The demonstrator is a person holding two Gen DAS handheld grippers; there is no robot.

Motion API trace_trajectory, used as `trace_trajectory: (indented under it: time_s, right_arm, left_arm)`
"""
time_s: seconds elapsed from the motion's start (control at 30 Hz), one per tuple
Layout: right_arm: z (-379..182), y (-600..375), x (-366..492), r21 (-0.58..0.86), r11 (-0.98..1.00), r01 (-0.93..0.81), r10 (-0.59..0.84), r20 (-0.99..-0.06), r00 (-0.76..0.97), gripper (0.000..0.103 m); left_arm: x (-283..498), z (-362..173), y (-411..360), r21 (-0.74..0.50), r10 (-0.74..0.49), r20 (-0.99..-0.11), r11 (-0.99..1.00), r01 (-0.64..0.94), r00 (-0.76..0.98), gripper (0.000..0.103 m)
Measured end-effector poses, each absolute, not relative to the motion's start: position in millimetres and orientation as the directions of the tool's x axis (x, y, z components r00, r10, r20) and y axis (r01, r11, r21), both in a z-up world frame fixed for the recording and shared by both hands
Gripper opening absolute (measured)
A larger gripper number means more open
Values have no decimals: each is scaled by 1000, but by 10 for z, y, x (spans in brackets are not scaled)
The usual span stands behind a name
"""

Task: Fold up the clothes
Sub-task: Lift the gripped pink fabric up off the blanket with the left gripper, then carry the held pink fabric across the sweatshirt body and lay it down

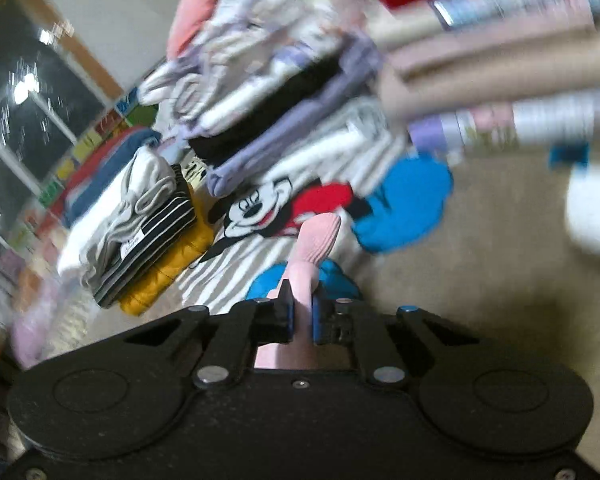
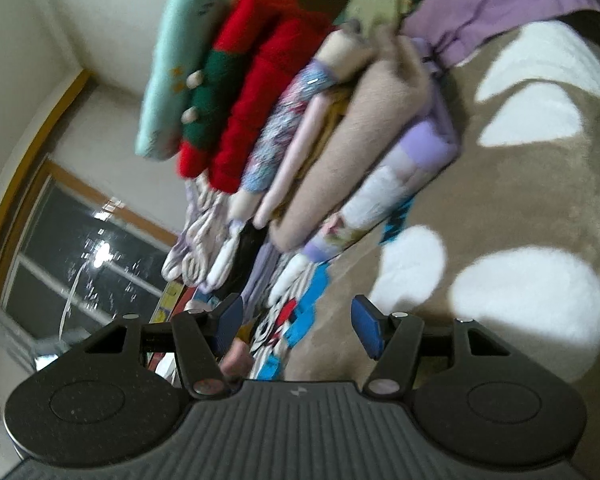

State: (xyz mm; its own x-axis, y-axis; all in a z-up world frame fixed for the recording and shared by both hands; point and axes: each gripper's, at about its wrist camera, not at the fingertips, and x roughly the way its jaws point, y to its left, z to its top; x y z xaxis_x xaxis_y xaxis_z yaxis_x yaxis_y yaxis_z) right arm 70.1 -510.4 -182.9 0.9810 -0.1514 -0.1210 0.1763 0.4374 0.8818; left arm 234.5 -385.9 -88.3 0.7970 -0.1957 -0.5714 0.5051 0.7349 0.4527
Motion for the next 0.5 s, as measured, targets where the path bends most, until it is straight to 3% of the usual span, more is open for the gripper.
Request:
trace_trajectory:
  time_s: [0.2, 0.5]
  right_arm:
    - [-1575, -4528, 974, 763, 644, -52, 169, -76, 983, 67]
    - [-1412, -3410, 1174, 460, 846, -269, 412, -243, 878, 68]
  left_arm:
    - [2448, -174, -3174, 168, -346, -576, 837, 521, 741, 7]
    - [2385, 346, -2235, -10, -396, -498, 892, 451, 772, 6]
